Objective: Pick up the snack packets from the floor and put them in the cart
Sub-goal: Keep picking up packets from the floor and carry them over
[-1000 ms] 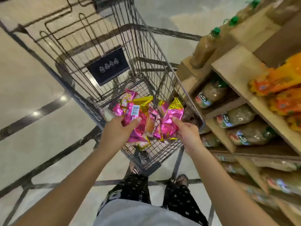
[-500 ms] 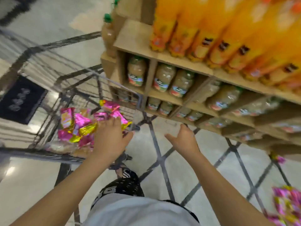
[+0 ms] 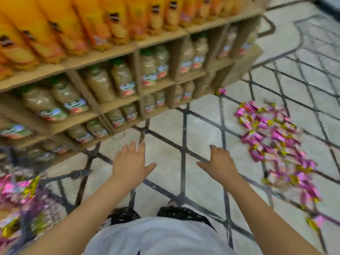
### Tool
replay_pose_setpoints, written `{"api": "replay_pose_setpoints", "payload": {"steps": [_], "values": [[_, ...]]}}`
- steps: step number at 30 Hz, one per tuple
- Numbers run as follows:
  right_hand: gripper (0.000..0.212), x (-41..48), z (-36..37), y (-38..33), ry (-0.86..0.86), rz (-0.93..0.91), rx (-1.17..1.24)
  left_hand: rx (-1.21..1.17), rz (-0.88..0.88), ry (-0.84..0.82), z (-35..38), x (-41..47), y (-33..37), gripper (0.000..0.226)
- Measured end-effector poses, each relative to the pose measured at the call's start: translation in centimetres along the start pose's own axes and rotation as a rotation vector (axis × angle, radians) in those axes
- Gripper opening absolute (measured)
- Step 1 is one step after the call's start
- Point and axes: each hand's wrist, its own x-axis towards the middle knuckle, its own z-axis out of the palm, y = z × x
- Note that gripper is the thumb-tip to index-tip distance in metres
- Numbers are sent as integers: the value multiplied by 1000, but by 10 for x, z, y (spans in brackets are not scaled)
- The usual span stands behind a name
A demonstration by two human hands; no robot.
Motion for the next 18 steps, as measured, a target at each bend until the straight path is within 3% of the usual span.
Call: {"api": "replay_pose_setpoints", "payload": {"steps": [8, 18], "values": [[76, -52, -6, 145, 126, 421, 379, 228, 397, 5, -12, 32, 147, 85], [79, -66, 4, 203, 145, 769, 670, 380, 705, -63, -35, 105, 260, 85]]}}
